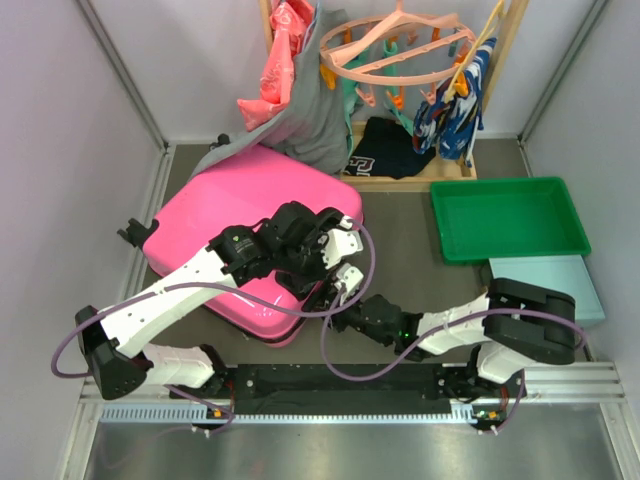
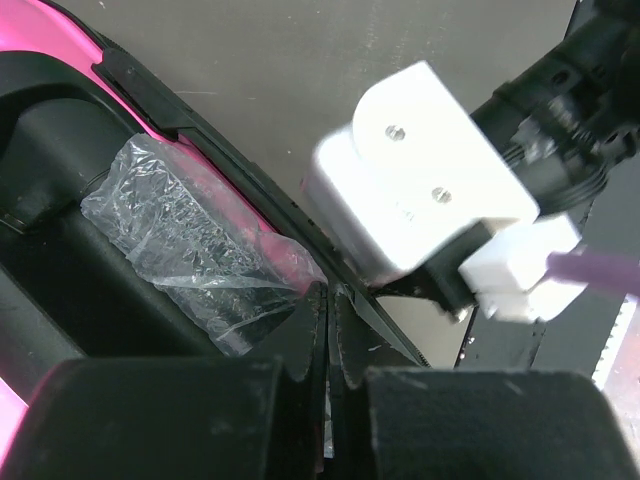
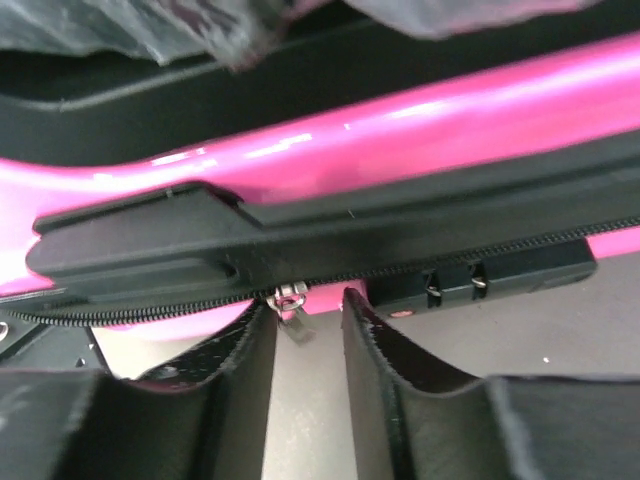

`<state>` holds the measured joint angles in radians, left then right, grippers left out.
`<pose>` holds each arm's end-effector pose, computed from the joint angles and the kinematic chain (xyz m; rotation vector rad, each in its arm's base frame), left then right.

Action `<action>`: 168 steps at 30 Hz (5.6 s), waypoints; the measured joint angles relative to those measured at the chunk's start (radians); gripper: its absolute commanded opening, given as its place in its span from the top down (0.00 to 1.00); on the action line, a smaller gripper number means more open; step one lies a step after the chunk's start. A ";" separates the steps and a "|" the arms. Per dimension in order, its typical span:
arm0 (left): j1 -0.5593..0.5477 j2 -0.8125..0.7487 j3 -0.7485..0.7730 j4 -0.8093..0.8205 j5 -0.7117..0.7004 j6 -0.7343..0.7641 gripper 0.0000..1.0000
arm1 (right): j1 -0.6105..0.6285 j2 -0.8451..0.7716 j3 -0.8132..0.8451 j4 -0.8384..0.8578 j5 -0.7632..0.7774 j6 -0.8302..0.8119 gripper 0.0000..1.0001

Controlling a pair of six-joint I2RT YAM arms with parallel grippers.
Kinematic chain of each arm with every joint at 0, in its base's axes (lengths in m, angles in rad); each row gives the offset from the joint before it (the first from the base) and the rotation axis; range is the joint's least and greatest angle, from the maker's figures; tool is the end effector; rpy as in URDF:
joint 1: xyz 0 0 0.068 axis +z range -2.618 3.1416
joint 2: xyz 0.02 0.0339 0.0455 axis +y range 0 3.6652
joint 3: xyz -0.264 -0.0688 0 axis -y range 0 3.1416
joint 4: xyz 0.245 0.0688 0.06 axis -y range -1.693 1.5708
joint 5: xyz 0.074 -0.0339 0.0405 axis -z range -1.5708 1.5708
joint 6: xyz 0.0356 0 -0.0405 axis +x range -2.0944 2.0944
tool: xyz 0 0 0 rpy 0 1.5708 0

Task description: Open, take out, and arrange the luggage

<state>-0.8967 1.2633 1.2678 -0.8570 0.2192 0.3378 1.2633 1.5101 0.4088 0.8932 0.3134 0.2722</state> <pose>0.1540 -0.2051 0.3443 1.5073 1.9480 -0.5151 0.0934 0.2577 0.1634 -0.6640 1.7215 0.8227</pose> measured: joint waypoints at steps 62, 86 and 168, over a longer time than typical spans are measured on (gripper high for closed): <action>-0.002 -0.429 -0.203 -0.240 0.134 0.491 1.00 | -0.552 -0.116 0.243 -0.576 -0.236 -0.280 1.00; -0.005 -0.493 -0.216 -0.336 0.103 0.409 0.19 | -0.603 0.124 0.465 -0.529 -0.496 -0.478 1.00; 1.377 0.008 -0.307 0.753 0.020 0.389 0.48 | -0.023 -0.196 0.211 -0.693 0.238 -0.180 1.00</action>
<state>0.4805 1.2716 0.9611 -0.1040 0.2390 0.7273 1.2407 1.3144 0.6197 0.2005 0.5510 0.0917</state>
